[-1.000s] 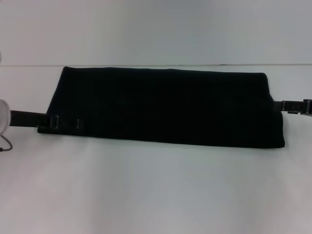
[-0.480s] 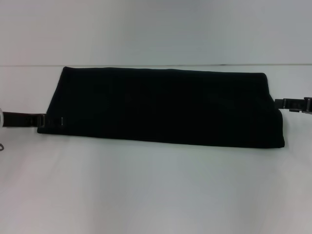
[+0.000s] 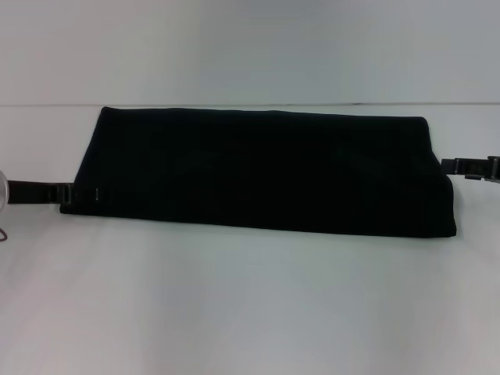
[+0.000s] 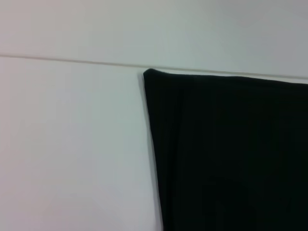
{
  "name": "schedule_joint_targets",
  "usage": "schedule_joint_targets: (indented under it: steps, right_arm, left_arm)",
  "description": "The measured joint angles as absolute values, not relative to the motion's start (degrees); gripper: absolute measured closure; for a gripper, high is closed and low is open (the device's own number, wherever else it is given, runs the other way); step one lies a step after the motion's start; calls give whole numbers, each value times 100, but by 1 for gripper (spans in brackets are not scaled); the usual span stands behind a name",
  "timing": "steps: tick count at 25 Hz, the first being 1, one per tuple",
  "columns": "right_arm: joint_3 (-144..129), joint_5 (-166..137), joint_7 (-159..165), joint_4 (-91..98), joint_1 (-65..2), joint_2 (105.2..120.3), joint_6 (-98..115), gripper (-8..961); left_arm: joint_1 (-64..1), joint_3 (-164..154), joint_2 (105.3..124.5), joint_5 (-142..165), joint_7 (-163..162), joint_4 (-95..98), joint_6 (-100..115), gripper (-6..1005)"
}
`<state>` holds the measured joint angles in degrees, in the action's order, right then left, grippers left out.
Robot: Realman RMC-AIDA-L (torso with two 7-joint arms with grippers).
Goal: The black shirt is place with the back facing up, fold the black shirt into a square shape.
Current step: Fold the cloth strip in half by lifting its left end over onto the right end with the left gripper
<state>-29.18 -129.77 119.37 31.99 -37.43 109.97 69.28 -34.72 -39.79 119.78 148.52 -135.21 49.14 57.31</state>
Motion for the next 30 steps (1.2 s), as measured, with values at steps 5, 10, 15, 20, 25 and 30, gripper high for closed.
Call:
schedule_joint_targets:
  steps: [5, 10, 15, 20, 25, 30]
  right_arm:
    - [-2933, -12980, 11940, 3199, -3726, 11008, 6889, 243]
    - [-2951, -12982, 11942, 3199, -3723, 11011, 6877, 243]
    - [-2948, -12991, 11944, 3199, -3726, 11012, 6877, 244]
    - [-2957, -12997, 11944, 3199, -3712, 11012, 6879, 336]
    - [-3015, -13159, 12016, 3187, -3704, 11005, 6886, 336]
    - [-3051, -13439, 12156, 3176, -3717, 10997, 6908, 337]
  left_arm:
    - [-3472, -4010, 11969, 14854, -13483, 4883, 5754, 215]
    - [-3472, -4063, 11970, 14890, -13434, 4882, 5766, 232]
    - [-3463, -4056, 11971, 15001, -13431, 4874, 5667, 297]
    - [-3430, -4040, 11971, 15031, -13430, 4869, 5629, 395]
    - [-3419, -4039, 11971, 15121, -13429, 4869, 5580, 549]
    - [-3434, -4052, 11971, 15144, -13429, 4869, 5565, 771]
